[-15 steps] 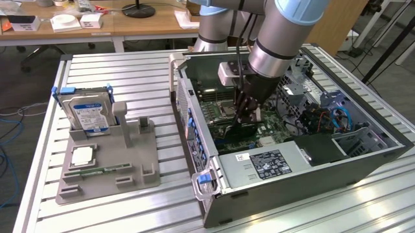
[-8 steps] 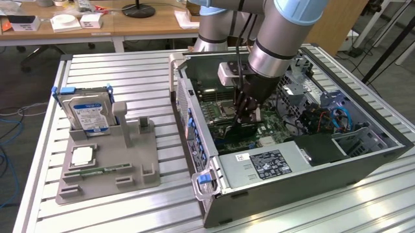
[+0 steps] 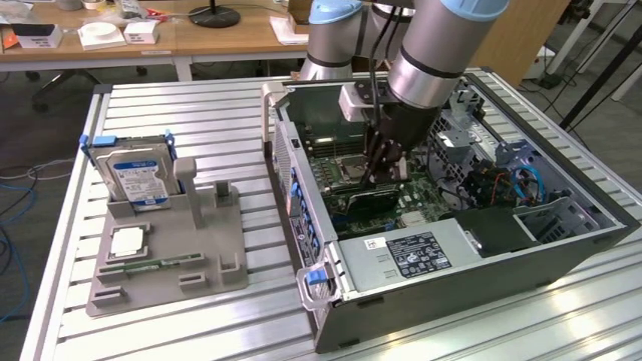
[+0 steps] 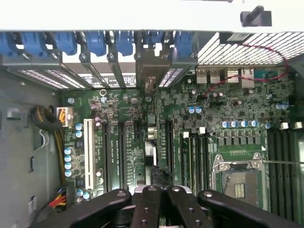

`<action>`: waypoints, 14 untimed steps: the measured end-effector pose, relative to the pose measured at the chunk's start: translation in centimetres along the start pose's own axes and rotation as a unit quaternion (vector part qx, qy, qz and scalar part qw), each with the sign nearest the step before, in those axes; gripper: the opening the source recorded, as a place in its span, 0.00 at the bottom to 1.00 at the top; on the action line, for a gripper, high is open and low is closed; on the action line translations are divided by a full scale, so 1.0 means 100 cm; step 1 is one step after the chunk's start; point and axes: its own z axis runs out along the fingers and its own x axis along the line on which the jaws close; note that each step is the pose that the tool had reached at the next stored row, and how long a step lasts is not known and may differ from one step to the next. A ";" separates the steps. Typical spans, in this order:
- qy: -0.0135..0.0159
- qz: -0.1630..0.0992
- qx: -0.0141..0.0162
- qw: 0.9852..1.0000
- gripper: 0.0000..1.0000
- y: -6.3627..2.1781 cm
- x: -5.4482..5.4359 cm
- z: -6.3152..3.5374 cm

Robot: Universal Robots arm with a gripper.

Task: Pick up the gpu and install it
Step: 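Insert the gpu into the slot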

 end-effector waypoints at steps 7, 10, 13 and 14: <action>0.000 0.001 0.000 1.000 0.11 0.0034 0.000 -0.0001; 0.000 0.001 0.000 1.000 0.11 0.0034 0.000 -0.0001; 0.000 0.001 0.000 1.000 0.11 0.0034 0.000 -0.0001; 0.000 0.001 0.000 1.000 0.11 0.0034 0.000 -0.0001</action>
